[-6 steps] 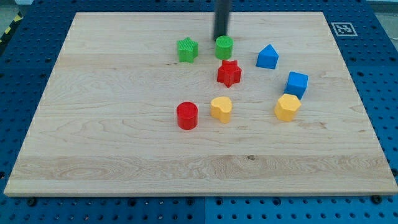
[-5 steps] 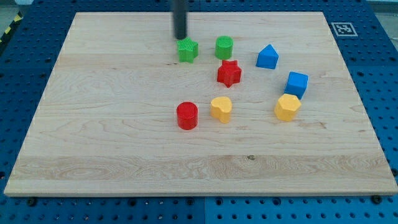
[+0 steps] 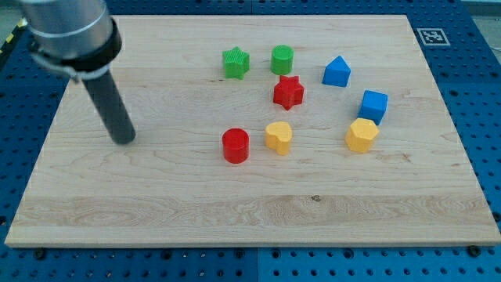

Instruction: Point at the red circle

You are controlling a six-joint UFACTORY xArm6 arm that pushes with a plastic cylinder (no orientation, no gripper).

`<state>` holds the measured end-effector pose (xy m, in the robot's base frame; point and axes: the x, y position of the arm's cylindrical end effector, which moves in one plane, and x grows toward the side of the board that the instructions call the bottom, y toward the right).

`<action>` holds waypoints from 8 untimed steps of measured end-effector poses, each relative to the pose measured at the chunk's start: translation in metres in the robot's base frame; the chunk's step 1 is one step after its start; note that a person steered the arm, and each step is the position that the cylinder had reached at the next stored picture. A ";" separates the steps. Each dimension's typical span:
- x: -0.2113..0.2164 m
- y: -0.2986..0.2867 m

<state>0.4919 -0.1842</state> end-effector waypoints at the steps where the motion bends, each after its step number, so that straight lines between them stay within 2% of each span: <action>1: 0.038 0.033; 3: 0.061 0.162; 8: 0.053 0.167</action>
<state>0.5450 -0.0175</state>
